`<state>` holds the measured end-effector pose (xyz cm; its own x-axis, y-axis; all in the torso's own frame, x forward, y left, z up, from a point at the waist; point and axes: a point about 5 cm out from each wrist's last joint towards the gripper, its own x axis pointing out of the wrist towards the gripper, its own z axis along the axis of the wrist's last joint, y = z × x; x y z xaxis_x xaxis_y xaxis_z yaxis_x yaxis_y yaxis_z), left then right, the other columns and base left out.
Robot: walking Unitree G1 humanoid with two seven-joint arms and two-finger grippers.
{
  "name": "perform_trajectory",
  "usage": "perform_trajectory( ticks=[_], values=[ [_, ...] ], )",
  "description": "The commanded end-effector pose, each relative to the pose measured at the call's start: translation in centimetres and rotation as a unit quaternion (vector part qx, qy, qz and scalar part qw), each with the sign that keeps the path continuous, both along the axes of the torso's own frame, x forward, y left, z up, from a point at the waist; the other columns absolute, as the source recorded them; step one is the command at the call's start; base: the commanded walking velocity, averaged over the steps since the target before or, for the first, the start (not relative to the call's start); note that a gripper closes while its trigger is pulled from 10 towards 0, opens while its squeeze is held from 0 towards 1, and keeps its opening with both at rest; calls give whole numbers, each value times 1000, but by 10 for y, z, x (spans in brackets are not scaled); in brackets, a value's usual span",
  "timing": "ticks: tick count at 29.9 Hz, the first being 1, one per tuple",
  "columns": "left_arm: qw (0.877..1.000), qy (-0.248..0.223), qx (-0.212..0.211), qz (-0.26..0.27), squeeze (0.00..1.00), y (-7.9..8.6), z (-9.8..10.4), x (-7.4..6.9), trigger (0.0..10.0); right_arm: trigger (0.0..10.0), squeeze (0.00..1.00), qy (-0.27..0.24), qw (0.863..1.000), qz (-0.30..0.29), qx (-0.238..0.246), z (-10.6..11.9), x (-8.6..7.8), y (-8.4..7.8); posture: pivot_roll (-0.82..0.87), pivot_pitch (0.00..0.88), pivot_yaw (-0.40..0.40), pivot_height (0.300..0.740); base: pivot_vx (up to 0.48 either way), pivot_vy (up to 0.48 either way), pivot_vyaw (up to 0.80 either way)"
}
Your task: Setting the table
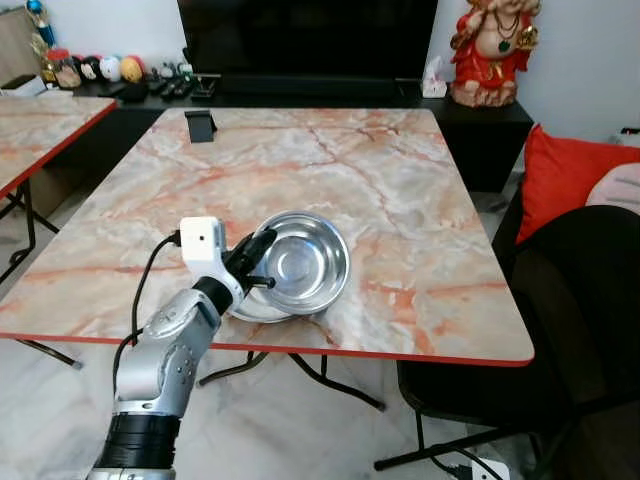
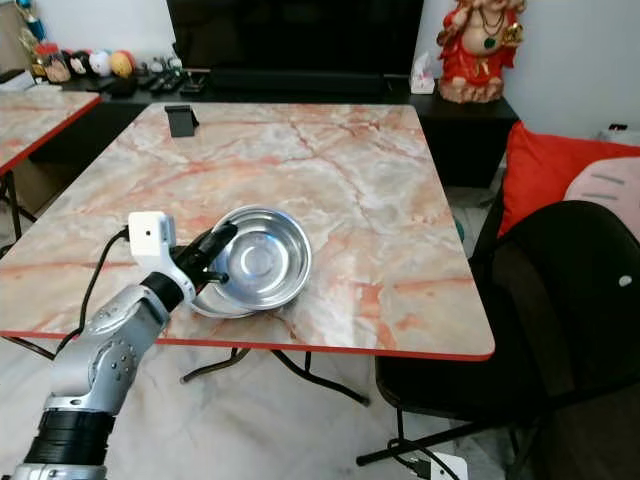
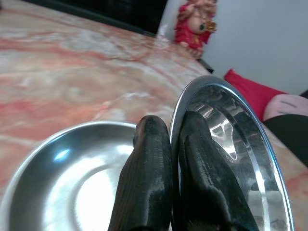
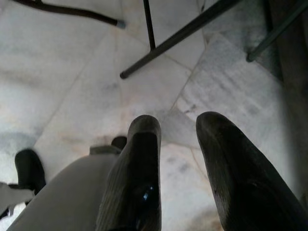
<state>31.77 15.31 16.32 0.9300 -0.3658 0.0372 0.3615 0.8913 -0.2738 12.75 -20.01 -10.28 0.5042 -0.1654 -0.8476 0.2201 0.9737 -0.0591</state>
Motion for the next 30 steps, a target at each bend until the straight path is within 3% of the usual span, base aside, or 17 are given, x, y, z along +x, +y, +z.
perform_trajectory(
  ticks=[1,7,10,18,25,30],
  values=[
    [1000,-11,2,20,0,12,6,2,10000,10000,0,2,1000,2,8,-1,0,6,48,0,-23,740,0,0,0],
    [1000,-6,-7,26,0,12,4,2,10000,10000,0,3,1000,2,8,-1,-1,6,46,0,-23,740,0,0,0],
    [999,-10,-32,21,0,7,6,2,10000,10000,0,4,1000,2,7,-1,-1,6,43,0,-22,740,0,0,0],
    [999,-11,-36,32,0,10,6,2,10000,10000,0,7,1000,-4,11,-2,-2,6,45,0,-23,740,0,0,0],
    [999,-12,-42,32,0,7,7,1,10000,10000,0,5,1000,1,8,-1,-1,6,47,0,-26,740,0,0,-445],
    [999,-11,-42,32,0,6,7,1,10000,10000,0,2,1000,-1,9,-1,0,6,48,0,-26,740,257,0,0]
  ],
)
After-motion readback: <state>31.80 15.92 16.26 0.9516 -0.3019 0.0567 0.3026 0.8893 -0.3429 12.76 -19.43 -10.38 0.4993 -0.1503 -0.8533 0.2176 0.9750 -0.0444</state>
